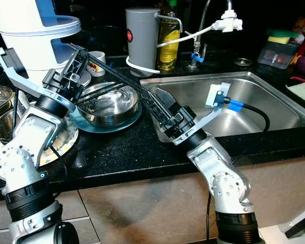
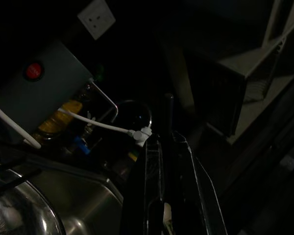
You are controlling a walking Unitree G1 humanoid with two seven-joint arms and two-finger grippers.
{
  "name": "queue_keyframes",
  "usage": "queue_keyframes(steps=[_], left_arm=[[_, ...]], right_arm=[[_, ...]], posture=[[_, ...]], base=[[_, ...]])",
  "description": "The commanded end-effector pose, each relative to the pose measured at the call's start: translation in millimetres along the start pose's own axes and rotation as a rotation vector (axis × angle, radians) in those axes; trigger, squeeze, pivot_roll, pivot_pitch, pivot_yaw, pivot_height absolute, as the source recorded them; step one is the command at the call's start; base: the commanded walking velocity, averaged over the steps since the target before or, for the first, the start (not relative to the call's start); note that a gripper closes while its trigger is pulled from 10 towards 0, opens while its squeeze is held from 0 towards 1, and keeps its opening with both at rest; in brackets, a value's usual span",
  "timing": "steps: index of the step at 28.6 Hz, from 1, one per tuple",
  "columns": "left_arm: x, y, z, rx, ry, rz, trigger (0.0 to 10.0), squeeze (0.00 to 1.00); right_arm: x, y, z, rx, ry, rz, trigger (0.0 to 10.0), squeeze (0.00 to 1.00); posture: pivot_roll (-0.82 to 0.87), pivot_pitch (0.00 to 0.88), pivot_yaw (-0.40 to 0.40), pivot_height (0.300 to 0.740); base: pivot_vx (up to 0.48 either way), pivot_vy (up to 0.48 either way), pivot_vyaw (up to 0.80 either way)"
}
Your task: Kitchen organization
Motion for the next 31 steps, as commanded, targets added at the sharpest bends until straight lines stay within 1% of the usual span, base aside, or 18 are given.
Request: queue_keyframes(steps=[1, 3, 5, 7, 8, 11, 12, 14, 17, 18, 20, 21, 24, 25, 26, 27, 28, 31], left_arm=[[0.8, -1.7, 1.9, -0.004, -0.022, 0.028, 0.0, 0.0], [-0.2, -1.1, 2.4, 0.001, -0.017, 0.046, 0.0, 0.0], [-7.1, -1.8, 4.8, -0.012, 0.049, 0.021, 0.0, 0.0], [-12.5, -2.7, 7.3, -0.025, 0.112, -0.044, 0.0, 0.0], [-12.5, -2.7, 7.3, -0.025, 0.112, -0.044, 0.0, 0.0], [-17.9, -7.5, 8.2, -0.068, 0.192, -0.133, 0.0, 0.0], [-17.9, -7.5, 8.2, -0.068, 0.192, -0.133, 0.0, 0.0], [-23.4, -13.9, 9.6, -0.119, 0.282, -0.218, 0.0, 0.0], [-25.6, -15.7, 10.6, -0.133, 0.321, -0.258, 0.0, 0.0], [-26.5, -16.1, 11.5, -0.138, 0.354, -0.31, 0.0, 0.0], [-26.5, -16.1, 11.5, -0.138, 0.354, -0.31, 0.0, 0.0], [-25.2, -15.1, 11.5, -0.13, 0.367, -0.341, 0.0, 0.0], [-22.9, -15.7, 10.8, -0.133, 0.367, -0.358, 0.0, 0.0], [-23.1, -18.7, 10.3, -0.153, 0.374, -0.365, 0.0, 0.0], [-23.1, -18.7, 10.3, -0.153, 0.374, -0.365, 0.0, 0.0], [-23.6, -21.5, 9.9, -0.171, 0.376, -0.362, 0.0, 0.0], [-23.0, -23.0, 9.0, -0.185, 0.377, -0.372, 0.0, 0.0], [-21.7, -23.8, 8.1, -0.191, 0.376, -0.375, 0.0, 0.0]], right_arm=[[-3.5, 6.3, 0.4, 0.011, 0.002, -0.039, 10.0, 1.0], [-4.7, 7.4, 0.2, 0.012, 0.001, -0.052, 10.0, 1.0], [-4.9, 9.0, -0.2, 0.024, 0.007, -0.044, 10.0, 1.0], [-2.6, 8.2, 0.1, 0.04, 0.023, 0.013, 10.0, 1.0], [-2.6, 8.2, 0.1, 0.04, 0.023, 0.013, 10.0, 1.0], [6.5, -1.8, 0.1, 0.043, 0.051, 0.224, 10.0, 1.0], [6.5, -1.8, 0.1, 0.043, 0.051, 0.224, 10.0, 1.0], [30.6, -10.7, -4.9, 0.038, 0.013, 0.369, 10.0, 1.0], [41.5, -10.1, -7.1, 0.055, -0.005, 0.413, 10.0, 1.0], [50.9, -4.1, -8.7, 0.108, -0.01, 0.45, 10.0, 0.39], [50.9, -4.1, -8.7, 0.108, -0.01, 0.45, 10.0, 0.39], [55.7, 2.0, -9.3, 0.155, -0.006, 0.475, 10.0, 0.0], [55.8, 7.7, -9.0, 0.204, 0.017, 0.515, 10.0, 0.0], [48.0, 12.0, -7.4, 0.254, 0.067, 0.59, 10.0, 0.0], [48.0, 12.0, -7.4, 0.254, 0.067, 0.59, 10.0, 0.0], [36.8, 13.8, -4.2, 0.298, 0.128, 0.661, 10.0, 0.0], [25.4, 14.8, 0.7, 0.347, 0.188, 0.693, 10.0, 0.0], [16.8, 14.5, 5.6, 0.381, 0.236, 0.714, 10.0, 0.0]], posture=[[0.02, 0.174, 0.015, 0.74], [0.02, 0.174, 0.015, 0.74], [0.02, 0.177, 0.016, 0.74], [0.02, 0.178, 0.016, 0.74], [0.02, 0.178, 0.016, 0.74], [0.02, 0.178, 0.015, 0.74], [0.02, 0.178, 0.015, 0.74], [0.02, 0.181, 0.015, 0.74], [0.02, 0.181, 0.015, 0.74], [0.02, 0.18, 0.015, 0.74], [0.02, 0.18, 0.015, 0.74], [0.02, 0.18, 0.015, 0.74], [0.02, 0.178, 0.014, 0.74], [0.02, 0.178, 0.014, 0.74], [0.02, 0.178, 0.014, 0.74], [0.01, 0.177, 0.015, 0.74], [0.01, 0.177, 0.015, 0.74], [0.01, 0.174, 0.014, 0.74]], base=[[0.0, 0.0, 0.0], [0.0, 0.0, 0.0], [0.0, 0.0, 0.0], [0.0, 0.0, 0.0], [0.0, 0.0, 0.0], [0.0, 0.0, 0.0], [0.0, 0.0, 0.0], [0.0, 0.0, 0.0], [0.0, 0.0, 0.0], [0.0, 0.0, 0.0], [0.0, 0.0, 0.0], [0.0, 0.0, 0.0], [0.0, 0.0, 0.0], [0.0, 0.0, 0.0], [0.0, 0.0, 0.0], [0.0, 0.0, 0.0], [0.0, 0.0, 0.0], [0.0, 0.0, 0.0]])
Point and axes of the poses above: a point about 5 cm out from each wrist's last joint towards the gripper, its own z axis pointing back from the gripper into the wrist, its own x axis along the axis of the wrist's last joint, y = z × x, the point moved 5 cm from there along -z, pointing out of the wrist towards the gripper, and after that the axes turned 12 degrees about z, right-handed, at the moved point
